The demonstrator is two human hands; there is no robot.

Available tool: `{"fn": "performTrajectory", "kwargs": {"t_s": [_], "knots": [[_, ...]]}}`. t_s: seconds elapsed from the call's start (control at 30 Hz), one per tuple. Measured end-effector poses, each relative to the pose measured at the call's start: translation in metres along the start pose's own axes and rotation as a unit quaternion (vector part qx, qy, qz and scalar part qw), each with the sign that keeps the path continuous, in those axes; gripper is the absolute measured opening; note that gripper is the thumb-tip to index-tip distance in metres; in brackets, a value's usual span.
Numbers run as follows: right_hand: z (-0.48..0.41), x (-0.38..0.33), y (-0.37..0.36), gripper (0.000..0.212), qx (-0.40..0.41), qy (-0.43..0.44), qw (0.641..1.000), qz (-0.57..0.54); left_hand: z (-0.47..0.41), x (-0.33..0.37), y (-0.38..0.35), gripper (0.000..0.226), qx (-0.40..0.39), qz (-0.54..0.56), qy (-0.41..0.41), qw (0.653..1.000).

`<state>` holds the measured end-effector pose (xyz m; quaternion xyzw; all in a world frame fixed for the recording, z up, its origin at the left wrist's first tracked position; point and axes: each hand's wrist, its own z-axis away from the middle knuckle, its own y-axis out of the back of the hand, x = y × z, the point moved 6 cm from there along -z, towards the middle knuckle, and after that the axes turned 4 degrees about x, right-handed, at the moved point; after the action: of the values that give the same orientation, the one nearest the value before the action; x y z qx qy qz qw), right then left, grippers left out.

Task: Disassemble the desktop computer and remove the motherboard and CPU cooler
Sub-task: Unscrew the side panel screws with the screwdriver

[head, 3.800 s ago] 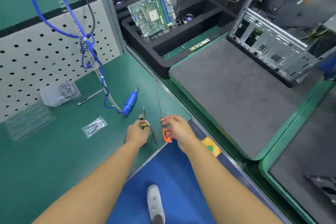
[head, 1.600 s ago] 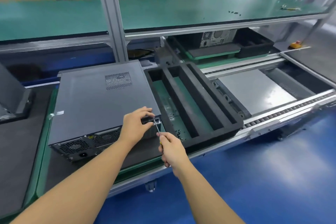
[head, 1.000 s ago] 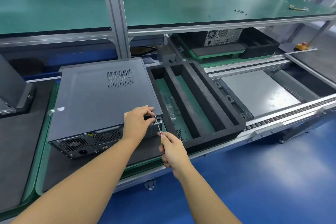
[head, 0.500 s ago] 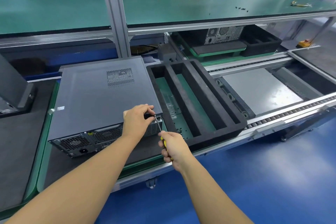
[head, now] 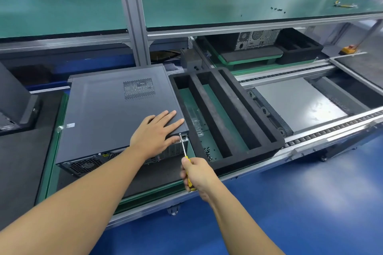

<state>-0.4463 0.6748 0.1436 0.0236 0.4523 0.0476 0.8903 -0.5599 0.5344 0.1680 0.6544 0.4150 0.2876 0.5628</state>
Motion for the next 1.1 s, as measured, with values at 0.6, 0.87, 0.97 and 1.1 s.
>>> {"fn": "performTrajectory", "kwargs": {"t_s": [0.6,0.87,0.97,1.1], "knots": [[0.005,-0.002,0.021,0.030,0.025,-0.046,0.998,0.034,-0.001,-0.002,-0.001,0.064,-0.003,0.023,0.000,1.000],[0.015,-0.012,0.021,0.029,0.149,0.008,0.977,0.154,-0.007,-0.004,-0.001,0.062,-0.014,0.029,-0.020,0.999],[0.021,-0.010,0.021,0.029,0.152,-0.032,0.979,0.134,-0.007,-0.003,-0.001,0.061,-0.001,0.026,-0.022,0.999],[0.028,-0.002,0.016,0.019,0.143,-0.019,0.980,0.137,-0.007,-0.003,-0.001,0.061,0.001,0.027,-0.031,0.999]]}}
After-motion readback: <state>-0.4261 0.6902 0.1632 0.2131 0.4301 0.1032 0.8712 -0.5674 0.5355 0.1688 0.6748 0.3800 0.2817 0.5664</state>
